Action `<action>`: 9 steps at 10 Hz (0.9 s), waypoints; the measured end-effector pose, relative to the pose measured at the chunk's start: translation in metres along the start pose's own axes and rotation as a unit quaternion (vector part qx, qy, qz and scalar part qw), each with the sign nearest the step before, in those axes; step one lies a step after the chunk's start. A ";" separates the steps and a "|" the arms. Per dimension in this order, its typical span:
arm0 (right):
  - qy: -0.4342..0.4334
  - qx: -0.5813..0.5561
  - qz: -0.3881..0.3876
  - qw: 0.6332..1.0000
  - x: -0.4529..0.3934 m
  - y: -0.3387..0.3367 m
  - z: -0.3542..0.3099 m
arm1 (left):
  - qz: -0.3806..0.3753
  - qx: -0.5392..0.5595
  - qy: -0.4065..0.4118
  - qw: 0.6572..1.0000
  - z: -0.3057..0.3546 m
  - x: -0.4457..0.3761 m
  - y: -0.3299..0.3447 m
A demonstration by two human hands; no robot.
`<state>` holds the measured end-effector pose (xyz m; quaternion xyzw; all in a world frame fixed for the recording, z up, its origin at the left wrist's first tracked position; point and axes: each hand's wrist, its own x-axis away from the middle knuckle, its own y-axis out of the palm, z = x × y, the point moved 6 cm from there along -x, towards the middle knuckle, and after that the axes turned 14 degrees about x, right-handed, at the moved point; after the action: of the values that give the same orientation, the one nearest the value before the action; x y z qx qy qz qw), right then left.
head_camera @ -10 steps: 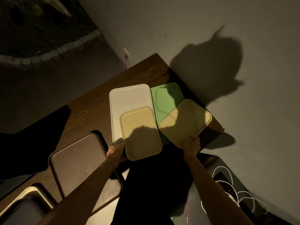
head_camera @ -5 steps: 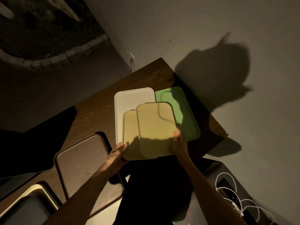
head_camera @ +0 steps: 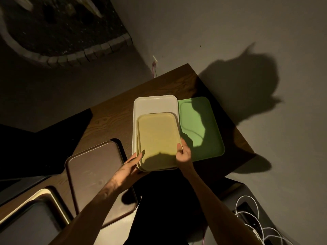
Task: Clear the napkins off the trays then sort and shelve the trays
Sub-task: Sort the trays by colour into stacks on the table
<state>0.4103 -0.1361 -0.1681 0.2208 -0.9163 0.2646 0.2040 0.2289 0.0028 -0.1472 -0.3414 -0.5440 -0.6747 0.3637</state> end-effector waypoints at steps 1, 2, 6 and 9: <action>-0.051 -0.052 -0.022 0.997 0.005 0.010 0.001 | 0.002 0.001 -0.013 1.000 0.001 -0.003 -0.002; -0.069 -0.026 -0.069 0.995 0.007 0.015 -0.005 | 0.011 -0.030 0.033 0.999 0.007 -0.007 -0.005; 0.107 0.210 -0.038 0.971 -0.045 0.005 -0.009 | 0.030 0.021 0.096 0.995 0.028 0.004 -0.039; 0.048 0.228 0.070 0.970 -0.037 -0.023 -0.022 | -0.018 0.010 0.088 0.996 0.029 0.007 -0.041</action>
<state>0.4585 -0.1303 -0.1601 0.1840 -0.8340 0.4908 0.1724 0.1919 0.0365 -0.1564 -0.2669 -0.5227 -0.7030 0.4017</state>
